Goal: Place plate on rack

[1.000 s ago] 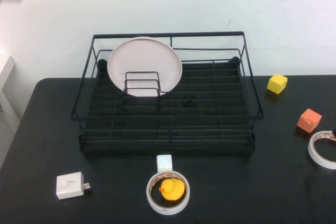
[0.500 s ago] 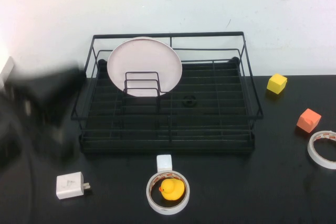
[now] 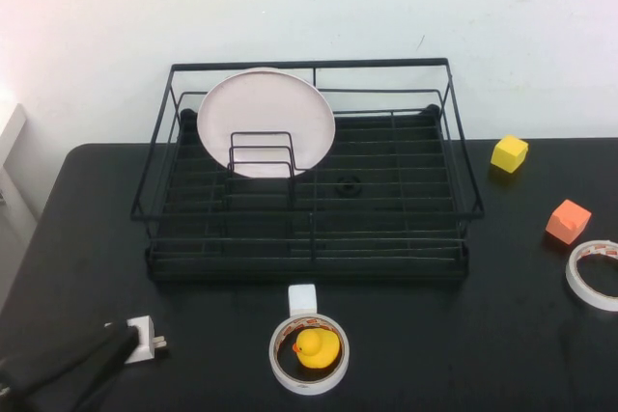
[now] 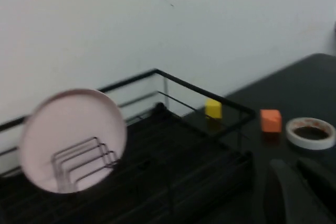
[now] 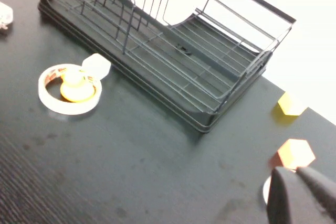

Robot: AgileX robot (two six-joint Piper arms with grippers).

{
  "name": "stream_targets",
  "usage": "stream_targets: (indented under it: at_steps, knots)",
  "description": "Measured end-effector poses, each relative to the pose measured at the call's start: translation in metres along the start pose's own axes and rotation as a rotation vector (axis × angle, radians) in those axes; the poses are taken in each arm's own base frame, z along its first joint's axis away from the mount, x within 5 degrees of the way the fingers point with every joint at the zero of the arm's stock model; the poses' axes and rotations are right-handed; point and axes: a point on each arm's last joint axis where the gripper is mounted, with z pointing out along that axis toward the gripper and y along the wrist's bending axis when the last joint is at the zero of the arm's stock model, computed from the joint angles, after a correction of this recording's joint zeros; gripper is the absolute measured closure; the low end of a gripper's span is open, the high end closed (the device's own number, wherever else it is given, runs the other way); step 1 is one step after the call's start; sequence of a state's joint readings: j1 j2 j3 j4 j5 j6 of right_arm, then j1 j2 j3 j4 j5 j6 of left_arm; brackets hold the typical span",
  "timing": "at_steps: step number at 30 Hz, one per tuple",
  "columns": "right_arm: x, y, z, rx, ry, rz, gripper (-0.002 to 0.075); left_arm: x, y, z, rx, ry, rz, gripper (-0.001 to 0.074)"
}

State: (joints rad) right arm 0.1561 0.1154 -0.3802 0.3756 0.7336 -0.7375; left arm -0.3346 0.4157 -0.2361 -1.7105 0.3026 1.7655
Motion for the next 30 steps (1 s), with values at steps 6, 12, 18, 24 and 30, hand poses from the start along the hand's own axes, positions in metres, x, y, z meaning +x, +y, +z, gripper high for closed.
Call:
stream_targets:
  at_steps: [6,12,18,24,30]
  knots:
    - [0.005,0.0,-0.005,0.044,-0.006,-0.015,0.0726,-0.001,0.012,-0.016,-0.189,-0.049,0.049,0.0736]
    - [0.005,0.0,-0.005,0.044,-0.006,0.011,0.0726,-0.001,0.022,-0.022,-0.314,-0.058,0.001,0.0736]
    - [0.005,0.001,-0.005,0.041,-0.011,0.017,0.0726,-0.001,0.022,-0.022,-0.316,-0.064,-0.039,0.0737]
    - [0.005,0.001,-0.005,0.041,-0.011,0.017,0.0726,-0.001,0.022,-0.022,-0.316,-0.064,-0.042,0.0737]
    - [0.005,0.001,-0.005,0.041,-0.011,0.018,0.0726,-0.001,0.022,-0.022,-0.316,-0.064,-0.044,0.0737]
